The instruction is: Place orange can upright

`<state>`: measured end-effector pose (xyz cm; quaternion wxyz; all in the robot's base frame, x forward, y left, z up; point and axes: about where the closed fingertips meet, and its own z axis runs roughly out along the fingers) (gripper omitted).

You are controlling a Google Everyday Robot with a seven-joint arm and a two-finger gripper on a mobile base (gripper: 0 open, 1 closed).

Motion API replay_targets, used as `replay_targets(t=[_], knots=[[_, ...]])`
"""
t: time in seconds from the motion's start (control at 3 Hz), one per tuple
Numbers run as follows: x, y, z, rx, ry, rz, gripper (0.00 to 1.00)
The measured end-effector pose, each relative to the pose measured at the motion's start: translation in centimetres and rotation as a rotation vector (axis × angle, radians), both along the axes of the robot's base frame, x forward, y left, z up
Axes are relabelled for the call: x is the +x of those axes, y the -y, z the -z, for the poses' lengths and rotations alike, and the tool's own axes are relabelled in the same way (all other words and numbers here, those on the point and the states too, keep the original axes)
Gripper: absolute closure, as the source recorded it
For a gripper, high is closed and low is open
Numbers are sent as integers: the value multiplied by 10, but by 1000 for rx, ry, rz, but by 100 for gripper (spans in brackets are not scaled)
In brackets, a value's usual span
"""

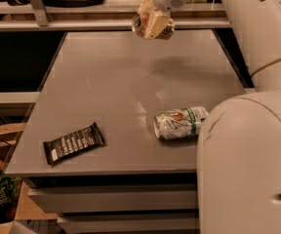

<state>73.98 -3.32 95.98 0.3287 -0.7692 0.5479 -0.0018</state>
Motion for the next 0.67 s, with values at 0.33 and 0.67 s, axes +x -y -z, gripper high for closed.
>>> replay_targets(t=[0.33,0.67], knots=[[-11,-14,-7,91,-27,-67,100],[-26,-27,-16,178,-57,-122,100]])
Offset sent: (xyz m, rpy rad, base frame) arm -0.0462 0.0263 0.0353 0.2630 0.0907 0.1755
